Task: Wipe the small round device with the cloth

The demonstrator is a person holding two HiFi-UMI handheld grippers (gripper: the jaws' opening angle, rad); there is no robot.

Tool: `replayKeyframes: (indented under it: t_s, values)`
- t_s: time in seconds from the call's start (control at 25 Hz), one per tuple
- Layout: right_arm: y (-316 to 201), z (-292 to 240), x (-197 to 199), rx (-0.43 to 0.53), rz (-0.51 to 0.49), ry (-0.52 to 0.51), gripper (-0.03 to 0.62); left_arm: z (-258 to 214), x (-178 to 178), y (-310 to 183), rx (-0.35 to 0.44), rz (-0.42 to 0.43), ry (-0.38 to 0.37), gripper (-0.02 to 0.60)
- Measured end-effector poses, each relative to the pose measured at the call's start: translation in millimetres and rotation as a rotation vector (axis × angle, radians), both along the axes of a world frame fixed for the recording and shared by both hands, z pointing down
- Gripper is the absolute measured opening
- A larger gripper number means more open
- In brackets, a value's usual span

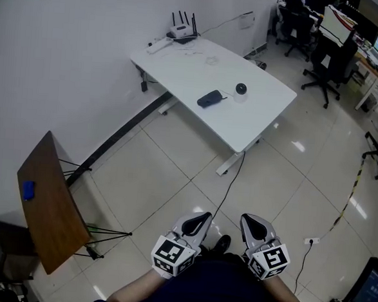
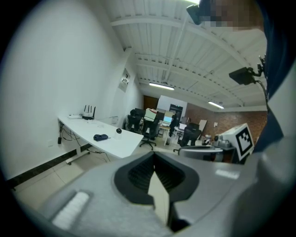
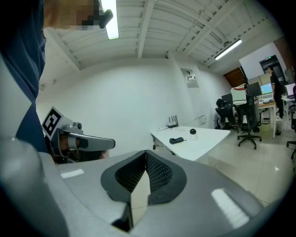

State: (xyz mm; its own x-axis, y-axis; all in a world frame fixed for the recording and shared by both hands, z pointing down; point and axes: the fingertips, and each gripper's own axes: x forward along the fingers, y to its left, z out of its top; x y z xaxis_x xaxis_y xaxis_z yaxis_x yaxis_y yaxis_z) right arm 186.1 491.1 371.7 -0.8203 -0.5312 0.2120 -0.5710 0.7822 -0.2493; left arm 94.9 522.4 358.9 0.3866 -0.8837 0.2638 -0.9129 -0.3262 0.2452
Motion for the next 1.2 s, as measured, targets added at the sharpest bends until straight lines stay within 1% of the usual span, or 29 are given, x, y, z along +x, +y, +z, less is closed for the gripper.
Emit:
replayKeyframes:
  t_s: [0.16, 0.36, 0.52, 0.64, 0.92, 1.2]
  values:
    - [-15, 2, 1, -0.002, -0.026, -0.003, 0.011, 0, 3, -17, -0.007, -0.008, -0.014, 0.002]
    - [-39, -6, 5, 0.012, -0.02, -0.02, 0.012, -10, 6, -41, 0.006, -0.008, -0.032, 0.003]
    - [-57, -4, 3, 0.008, -0.017, -0.016, 0.012, -8, 5, -61, 0.0, 0.0, -0.033, 0.002]
    - [-76, 1, -2, 0.005, 0.004, -0.005, 0.011, -4, -1, -81, 0.001, 0.013, -0.028, 0.002]
    - [-127, 4, -28, 0.007, 0.066, 0.032, 0.012, 1, -27, -135, 0.012, 0.075, 0.006, 0.002]
    - [-171, 4, -75, -0.007, 0.128, 0.074, 0.012, 1, -73, -188, -0.001, 0.145, 0.06, 0.002]
